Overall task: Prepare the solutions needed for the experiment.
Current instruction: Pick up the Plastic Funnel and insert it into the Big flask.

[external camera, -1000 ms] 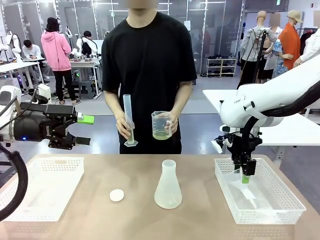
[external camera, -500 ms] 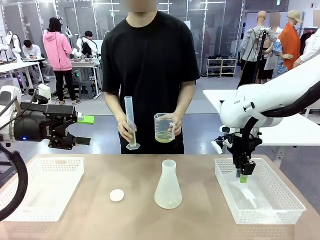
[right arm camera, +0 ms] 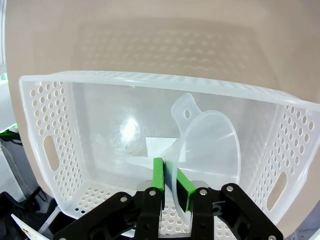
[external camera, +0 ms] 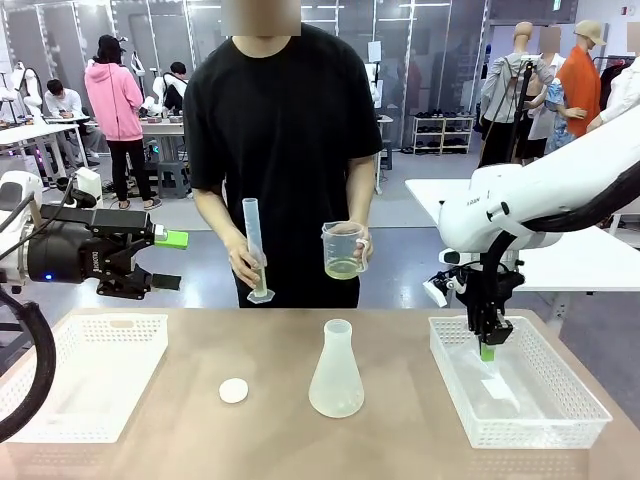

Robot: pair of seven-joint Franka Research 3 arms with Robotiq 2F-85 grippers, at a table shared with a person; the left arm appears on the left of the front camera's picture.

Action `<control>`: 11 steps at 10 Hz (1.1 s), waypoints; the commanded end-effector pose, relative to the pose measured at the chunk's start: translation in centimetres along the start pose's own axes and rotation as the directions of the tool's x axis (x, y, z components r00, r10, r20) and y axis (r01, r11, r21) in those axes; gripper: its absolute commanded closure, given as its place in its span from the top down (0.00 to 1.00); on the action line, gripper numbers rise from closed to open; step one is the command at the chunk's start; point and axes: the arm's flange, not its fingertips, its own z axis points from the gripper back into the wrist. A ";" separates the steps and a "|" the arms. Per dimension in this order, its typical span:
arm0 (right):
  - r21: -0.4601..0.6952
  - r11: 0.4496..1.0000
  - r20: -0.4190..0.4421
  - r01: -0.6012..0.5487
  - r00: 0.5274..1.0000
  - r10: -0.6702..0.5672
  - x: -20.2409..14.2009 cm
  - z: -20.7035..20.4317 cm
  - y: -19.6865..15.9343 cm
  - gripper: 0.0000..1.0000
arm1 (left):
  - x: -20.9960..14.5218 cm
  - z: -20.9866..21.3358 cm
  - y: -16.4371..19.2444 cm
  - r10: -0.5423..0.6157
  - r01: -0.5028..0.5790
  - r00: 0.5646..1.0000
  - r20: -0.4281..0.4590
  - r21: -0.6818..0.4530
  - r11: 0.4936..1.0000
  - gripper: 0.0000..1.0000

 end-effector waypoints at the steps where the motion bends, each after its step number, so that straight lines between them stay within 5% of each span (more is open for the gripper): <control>1: -0.040 0.997 -0.017 0.062 0.998 -0.063 -0.1 0.2 0.5 0.00 | 0.0 0.0 -0.3 0.014 -0.014 1.000 0.001 0.008 1.000 1.00; 5: -0.267 0.924 0.104 0.274 0.961 -0.255 -1.5 7.9 6.1 0.00 | 0.0 0.0 -0.3 0.014 -0.014 1.000 0.001 0.008 1.000 1.00; 11: -0.621 0.691 0.288 0.370 0.928 -0.238 -1.4 16.1 14.9 0.00 | 0.0 0.0 -0.3 0.014 -0.014 1.000 0.001 0.008 1.000 1.00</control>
